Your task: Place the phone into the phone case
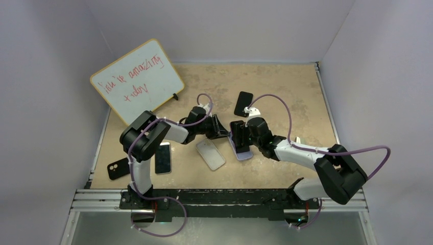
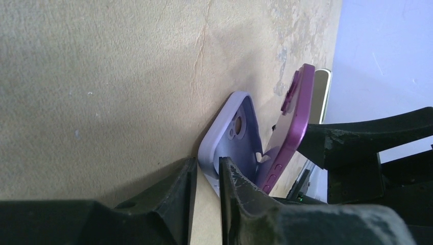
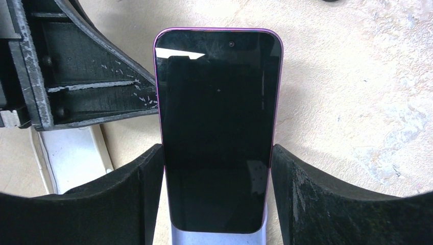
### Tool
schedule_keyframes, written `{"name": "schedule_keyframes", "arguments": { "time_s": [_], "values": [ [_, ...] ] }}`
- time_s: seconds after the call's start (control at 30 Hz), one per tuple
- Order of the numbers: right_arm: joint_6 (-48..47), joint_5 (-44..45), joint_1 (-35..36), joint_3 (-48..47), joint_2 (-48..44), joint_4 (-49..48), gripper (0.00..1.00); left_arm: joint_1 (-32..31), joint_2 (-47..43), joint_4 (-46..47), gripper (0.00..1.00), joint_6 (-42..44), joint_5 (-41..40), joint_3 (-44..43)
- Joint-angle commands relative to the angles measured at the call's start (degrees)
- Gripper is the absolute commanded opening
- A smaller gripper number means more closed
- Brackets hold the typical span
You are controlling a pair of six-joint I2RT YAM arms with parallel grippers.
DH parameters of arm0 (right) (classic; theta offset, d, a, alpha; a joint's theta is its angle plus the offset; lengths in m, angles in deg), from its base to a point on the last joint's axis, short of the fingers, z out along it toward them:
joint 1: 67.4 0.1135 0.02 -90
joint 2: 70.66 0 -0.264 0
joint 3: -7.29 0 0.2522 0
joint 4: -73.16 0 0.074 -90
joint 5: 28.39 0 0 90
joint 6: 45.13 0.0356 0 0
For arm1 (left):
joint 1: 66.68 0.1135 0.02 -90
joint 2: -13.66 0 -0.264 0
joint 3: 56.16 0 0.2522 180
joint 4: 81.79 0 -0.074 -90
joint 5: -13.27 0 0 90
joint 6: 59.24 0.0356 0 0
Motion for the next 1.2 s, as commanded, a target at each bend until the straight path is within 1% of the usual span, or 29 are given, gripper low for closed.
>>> {"name": "schedule_keyframes", "arguments": {
  "time_s": [0.0,0.17,0.2,0.33,0.57,0.9,1.17],
  "values": [
    [1.52,0.43,0.28,-0.91,-1.92,0.14,0.42,-0.32,1.16,3.32,0.21,-0.95,0.39,-0.66],
    [1.52,0.02,0.32,-2.27,-1.31,4.17,0.42,-0.32,1.28,3.19,0.01,-0.89,0.58,-1.29],
    [1.75,0.24,0.31,-2.79,-0.97,5.38,0.42,-0.34,1.15,3.23,0.00,-0.89,0.63,-1.30],
    [2.54,0.14,0.32,-4.57,0.96,10.46,0.41,-0.36,0.94,3.10,0.00,-1.18,0.37,-1.42],
    [3.16,-0.24,0.69,-0.69,-1.47,9.27,0.40,-0.33,0.99,3.10,0.00,-2.09,-0.43,-1.09],
    [2.14,2.68,3.10,-0.57,-2.55,12.03,0.43,-0.28,1.32,3.31,0.00,-3.34,-1.17,-1.22],
    [4.41,3.74,4.47,1.61,-3.37,11.51,0.45,-0.07,1.15,2.68,0.00,-3.42,-1.29,-1.55]
  ]
}}
